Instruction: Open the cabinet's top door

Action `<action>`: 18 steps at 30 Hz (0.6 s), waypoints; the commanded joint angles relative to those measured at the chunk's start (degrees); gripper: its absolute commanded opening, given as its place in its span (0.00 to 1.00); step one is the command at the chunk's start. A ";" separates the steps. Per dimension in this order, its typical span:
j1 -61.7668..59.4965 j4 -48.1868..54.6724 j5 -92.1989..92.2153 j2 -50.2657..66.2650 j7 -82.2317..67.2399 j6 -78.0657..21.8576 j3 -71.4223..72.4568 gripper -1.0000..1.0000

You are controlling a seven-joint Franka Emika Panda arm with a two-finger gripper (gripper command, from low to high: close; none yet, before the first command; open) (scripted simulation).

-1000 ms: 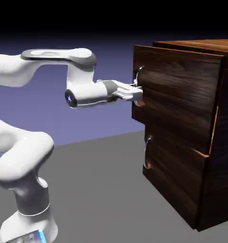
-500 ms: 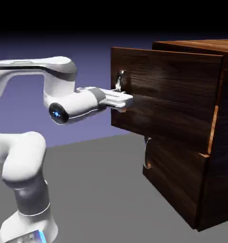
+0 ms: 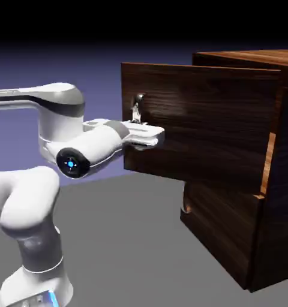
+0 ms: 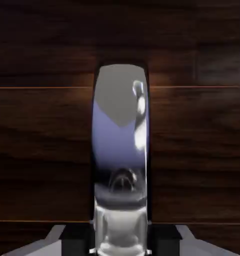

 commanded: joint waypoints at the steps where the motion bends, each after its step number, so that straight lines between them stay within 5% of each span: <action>1: -0.26 0.59 -2.16 0.72 -0.15 -1.75 -2.07 0.00; 18: 15.03 26.10 -31.69 22.51 -6.43 -33.29 -37.21 0.00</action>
